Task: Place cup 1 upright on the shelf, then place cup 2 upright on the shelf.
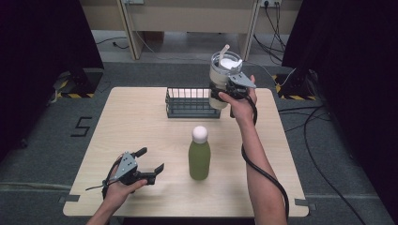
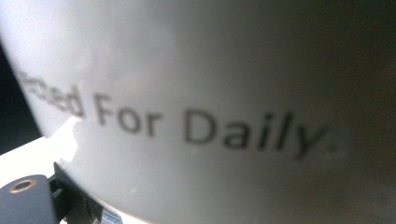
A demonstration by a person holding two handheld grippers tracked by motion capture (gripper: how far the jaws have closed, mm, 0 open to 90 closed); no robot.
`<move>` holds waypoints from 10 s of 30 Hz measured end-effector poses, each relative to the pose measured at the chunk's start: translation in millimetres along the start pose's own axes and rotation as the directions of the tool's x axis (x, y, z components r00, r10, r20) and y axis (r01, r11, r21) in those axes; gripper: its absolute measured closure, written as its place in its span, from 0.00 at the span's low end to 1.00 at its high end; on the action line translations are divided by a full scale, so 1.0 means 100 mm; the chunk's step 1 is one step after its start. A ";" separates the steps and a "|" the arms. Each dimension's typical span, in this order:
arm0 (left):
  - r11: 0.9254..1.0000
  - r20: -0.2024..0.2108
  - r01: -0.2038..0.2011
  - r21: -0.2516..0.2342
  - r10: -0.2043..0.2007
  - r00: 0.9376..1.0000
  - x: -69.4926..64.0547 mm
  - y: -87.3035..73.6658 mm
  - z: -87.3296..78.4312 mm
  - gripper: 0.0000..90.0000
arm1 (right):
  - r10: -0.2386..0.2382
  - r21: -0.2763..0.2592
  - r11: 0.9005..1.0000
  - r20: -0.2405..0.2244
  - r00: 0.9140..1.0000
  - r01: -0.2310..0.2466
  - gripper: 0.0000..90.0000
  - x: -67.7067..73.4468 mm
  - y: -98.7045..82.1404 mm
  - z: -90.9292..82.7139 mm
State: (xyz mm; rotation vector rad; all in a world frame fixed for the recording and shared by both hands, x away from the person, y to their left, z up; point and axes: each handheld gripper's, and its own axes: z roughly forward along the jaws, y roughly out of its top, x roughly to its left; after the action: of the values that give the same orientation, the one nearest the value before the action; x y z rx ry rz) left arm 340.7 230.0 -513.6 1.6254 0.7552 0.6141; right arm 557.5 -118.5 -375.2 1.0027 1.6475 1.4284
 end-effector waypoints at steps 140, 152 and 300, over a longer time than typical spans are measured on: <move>1.000 0.011 0.007 0.005 -0.007 1.000 0.01 -0.02 0.00 0.09 | 0.010 0.107 0.994 -0.002 1.000 -0.010 0.10 0.10 -0.11 0.90; 1.000 0.013 0.007 0.006 -0.007 1.000 0.00 -0.02 0.01 0.09 | 0.013 0.130 0.991 0.003 1.000 -0.014 0.10 0.10 -0.22 0.94; 0.994 0.176 -0.081 -0.073 0.093 0.980 -0.50 0.44 0.45 0.00 | 0.103 0.174 0.974 0.238 0.966 -0.147 0.13 -0.56 -1.32 -1.40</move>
State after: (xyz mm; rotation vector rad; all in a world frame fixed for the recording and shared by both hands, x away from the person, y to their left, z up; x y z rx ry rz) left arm 347.8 158.0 -477.4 1.6355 0.5290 0.5405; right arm 443.9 -239.7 -487.8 1.3488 1.5946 1.1994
